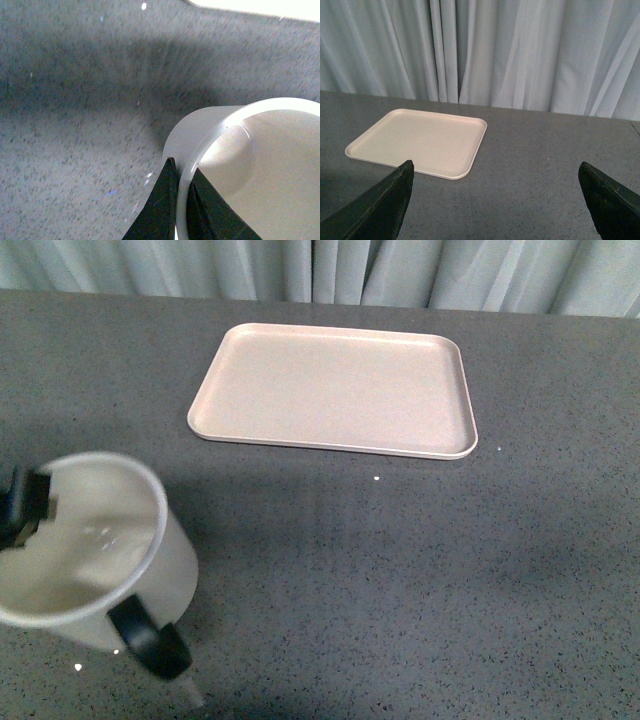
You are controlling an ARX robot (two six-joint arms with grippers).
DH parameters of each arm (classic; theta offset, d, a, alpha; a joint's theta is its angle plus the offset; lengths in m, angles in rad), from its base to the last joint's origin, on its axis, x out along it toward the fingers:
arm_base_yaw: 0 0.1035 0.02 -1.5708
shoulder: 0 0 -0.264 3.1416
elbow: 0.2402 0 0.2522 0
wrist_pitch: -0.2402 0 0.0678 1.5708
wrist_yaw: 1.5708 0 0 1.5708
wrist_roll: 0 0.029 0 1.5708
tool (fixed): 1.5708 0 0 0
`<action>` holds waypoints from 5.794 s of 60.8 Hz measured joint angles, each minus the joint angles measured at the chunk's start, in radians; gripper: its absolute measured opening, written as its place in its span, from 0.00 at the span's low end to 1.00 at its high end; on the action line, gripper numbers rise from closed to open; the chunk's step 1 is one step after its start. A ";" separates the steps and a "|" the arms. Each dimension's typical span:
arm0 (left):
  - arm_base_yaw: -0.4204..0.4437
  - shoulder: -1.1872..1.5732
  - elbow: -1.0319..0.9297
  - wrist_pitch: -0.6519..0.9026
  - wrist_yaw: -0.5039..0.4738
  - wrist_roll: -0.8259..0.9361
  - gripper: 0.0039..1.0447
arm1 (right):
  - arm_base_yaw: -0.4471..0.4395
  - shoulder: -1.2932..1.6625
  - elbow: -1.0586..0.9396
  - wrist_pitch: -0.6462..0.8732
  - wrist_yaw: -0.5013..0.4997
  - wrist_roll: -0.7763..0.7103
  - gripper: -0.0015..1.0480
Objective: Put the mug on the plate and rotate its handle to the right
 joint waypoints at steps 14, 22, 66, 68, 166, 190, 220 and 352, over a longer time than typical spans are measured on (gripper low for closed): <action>-0.095 0.233 0.296 -0.006 -0.061 -0.072 0.02 | 0.000 0.000 0.000 0.000 0.000 0.000 0.91; -0.151 0.383 0.474 -0.015 -0.059 -0.083 0.02 | 0.000 0.000 0.000 0.000 0.000 0.000 0.91; -0.202 0.937 1.121 -0.216 -0.105 -0.161 0.02 | 0.000 0.000 0.000 0.000 0.000 0.000 0.91; -0.202 0.946 1.129 -0.220 -0.110 -0.163 0.02 | 0.000 0.000 0.000 0.000 0.000 0.000 0.91; 0.210 -0.592 -0.508 0.837 -0.106 0.269 0.01 | 0.000 0.000 0.000 0.000 -0.001 0.000 0.91; 0.329 -0.813 -0.590 0.710 0.015 0.273 0.01 | 0.000 0.000 0.000 0.000 0.000 0.000 0.91; 0.329 -1.041 -0.590 0.491 0.016 0.273 0.01 | 0.000 0.000 0.000 0.000 0.000 0.000 0.91; 0.330 -1.312 -0.590 0.203 0.016 0.275 0.91 | 0.145 2.100 1.387 -0.188 -0.183 -0.103 0.91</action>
